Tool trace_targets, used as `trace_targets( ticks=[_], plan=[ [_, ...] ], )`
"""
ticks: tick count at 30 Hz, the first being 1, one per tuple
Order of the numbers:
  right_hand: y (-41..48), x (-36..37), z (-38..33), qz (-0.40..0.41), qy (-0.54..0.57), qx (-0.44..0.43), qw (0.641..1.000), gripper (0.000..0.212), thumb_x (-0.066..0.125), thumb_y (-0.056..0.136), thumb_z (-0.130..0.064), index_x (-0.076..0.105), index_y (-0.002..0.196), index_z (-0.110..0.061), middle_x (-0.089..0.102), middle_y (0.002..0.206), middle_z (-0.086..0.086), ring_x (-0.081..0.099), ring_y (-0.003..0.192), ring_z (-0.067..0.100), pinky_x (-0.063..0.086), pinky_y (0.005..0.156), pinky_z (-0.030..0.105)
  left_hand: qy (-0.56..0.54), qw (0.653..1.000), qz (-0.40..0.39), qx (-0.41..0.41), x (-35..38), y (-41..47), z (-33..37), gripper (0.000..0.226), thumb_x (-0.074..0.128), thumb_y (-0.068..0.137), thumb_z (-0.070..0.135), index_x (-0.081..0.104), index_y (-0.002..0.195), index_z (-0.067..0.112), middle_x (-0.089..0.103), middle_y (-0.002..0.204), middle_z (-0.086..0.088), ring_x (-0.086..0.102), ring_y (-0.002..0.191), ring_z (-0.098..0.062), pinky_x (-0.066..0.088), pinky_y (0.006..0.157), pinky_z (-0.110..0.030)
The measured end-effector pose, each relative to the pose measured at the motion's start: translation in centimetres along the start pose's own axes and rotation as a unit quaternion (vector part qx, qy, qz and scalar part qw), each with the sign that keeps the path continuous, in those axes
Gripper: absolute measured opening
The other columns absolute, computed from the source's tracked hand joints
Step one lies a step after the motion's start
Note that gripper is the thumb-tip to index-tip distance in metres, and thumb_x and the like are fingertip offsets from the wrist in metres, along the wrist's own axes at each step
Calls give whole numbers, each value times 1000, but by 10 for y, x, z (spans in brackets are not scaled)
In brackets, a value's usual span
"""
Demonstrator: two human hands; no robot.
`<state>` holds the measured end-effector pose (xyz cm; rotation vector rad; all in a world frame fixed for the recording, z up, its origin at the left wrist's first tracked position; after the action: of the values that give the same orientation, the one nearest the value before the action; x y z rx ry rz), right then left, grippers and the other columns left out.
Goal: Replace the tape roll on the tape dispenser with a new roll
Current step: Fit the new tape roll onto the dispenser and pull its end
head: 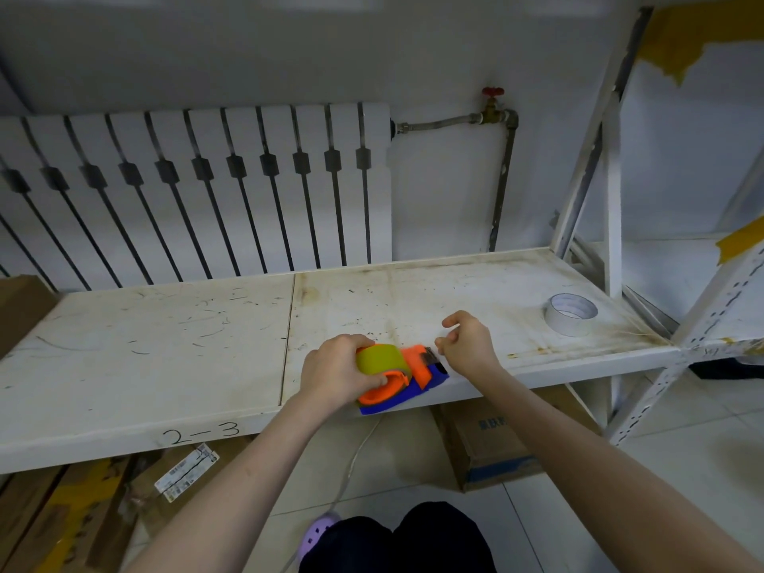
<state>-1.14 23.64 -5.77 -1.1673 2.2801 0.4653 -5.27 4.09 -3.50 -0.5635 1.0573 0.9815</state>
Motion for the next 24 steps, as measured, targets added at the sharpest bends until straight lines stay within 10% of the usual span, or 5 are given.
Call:
trace_targets(
  ticks=[10,24],
  plan=[
    [-22,-16,-45,17,-100,-203,974,28,49,90,4,54,114,-11,48,83,-3,45,65,3,51,74,24,-47,998,-17,-32,5,8,9,65,82,62,44,61,122,25,65,119,3,60,106,-20,54,81,-33],
    [-60,-17,-87,35,-106,-388,915,23,52,87,7,62,103,-5,63,105,11,64,92,16,53,70,28,-21,999,-18,-28,3,9,12,53,81,62,45,68,109,24,68,104,3,64,96,-19,51,72,-32]
  ],
)
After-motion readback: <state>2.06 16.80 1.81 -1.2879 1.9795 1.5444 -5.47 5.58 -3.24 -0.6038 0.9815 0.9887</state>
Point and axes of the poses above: each hand's wrist, its own y-axis towards the middle knuckle, its own x-axis out of the palm, z = x × y, the point moved 1 cm from there along y, towards the middle knuckle
